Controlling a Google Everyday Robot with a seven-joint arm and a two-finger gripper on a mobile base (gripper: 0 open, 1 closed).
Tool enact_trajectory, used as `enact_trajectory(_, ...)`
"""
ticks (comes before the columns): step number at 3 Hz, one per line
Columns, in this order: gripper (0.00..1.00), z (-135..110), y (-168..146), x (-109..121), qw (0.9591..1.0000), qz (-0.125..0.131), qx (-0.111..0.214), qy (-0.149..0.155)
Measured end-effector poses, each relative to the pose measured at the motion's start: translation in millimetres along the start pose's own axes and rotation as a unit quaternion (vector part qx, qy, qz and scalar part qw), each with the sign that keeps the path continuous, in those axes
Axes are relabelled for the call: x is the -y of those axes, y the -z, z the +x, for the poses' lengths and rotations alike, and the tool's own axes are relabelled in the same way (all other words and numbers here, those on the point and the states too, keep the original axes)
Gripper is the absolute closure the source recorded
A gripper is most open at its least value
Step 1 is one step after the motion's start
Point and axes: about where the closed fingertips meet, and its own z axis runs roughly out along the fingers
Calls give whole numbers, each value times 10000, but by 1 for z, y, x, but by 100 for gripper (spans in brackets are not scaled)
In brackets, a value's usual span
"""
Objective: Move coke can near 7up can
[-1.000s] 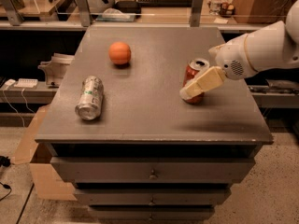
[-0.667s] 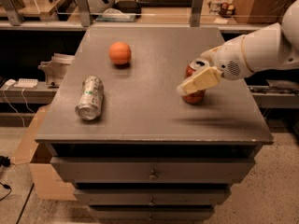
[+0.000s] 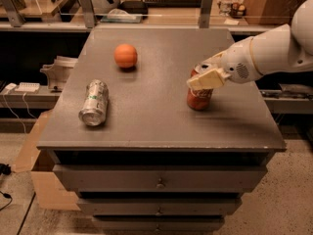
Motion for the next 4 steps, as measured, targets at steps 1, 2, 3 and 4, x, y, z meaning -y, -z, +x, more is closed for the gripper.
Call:
enact_trajectory(1,87,-16,8,3,9997,20,55,227)
enact_trajectory(2,100,-41,25,9,9981,134,269,536)
enact_trajectory(3,100,-44,26,9,9979,149,288,569)
enact_trajectory(4,100,-51,17,3,9973,-27,268,690)
